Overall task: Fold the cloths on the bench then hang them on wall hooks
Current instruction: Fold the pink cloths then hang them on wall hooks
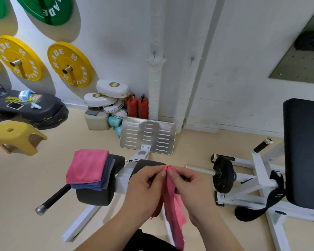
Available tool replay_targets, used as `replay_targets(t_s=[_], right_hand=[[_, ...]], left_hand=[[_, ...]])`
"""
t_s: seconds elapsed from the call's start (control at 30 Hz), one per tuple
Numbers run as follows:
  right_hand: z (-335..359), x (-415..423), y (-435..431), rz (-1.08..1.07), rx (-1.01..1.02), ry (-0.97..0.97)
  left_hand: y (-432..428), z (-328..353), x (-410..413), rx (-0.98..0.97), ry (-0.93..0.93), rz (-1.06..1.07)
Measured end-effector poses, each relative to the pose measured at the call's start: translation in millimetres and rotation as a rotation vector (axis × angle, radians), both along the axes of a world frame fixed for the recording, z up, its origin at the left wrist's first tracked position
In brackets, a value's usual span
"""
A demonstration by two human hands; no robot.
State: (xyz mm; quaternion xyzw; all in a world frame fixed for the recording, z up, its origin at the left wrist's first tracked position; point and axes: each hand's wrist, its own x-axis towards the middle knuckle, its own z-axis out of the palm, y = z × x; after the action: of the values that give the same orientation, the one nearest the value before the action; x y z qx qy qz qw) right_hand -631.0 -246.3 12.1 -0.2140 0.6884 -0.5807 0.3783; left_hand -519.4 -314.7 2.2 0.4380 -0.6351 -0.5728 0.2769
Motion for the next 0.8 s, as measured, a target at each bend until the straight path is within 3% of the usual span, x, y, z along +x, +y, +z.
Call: replay_targets(t_s=[0.27, 0.43, 0.6, 0.8], right_hand=[[-1, -2, -3, -0.195, -0.02, 0.069], [6, 8, -9, -0.04, -0.052, 0.006], [5, 2, -8, 0.118, -0.069, -0.015], [-7, -5, -8, 0.131, -0.04, 0.071]], left_hand=[[-9, 7, 9, -0.111, -0.012, 0.159], [-8, 4, 10, -0.171, -0.032, 0.02], [-5, -1, 14, -0.198, 0.019, 0.012], [-5, 0, 18, -0.192, 0.016, -0.053]])
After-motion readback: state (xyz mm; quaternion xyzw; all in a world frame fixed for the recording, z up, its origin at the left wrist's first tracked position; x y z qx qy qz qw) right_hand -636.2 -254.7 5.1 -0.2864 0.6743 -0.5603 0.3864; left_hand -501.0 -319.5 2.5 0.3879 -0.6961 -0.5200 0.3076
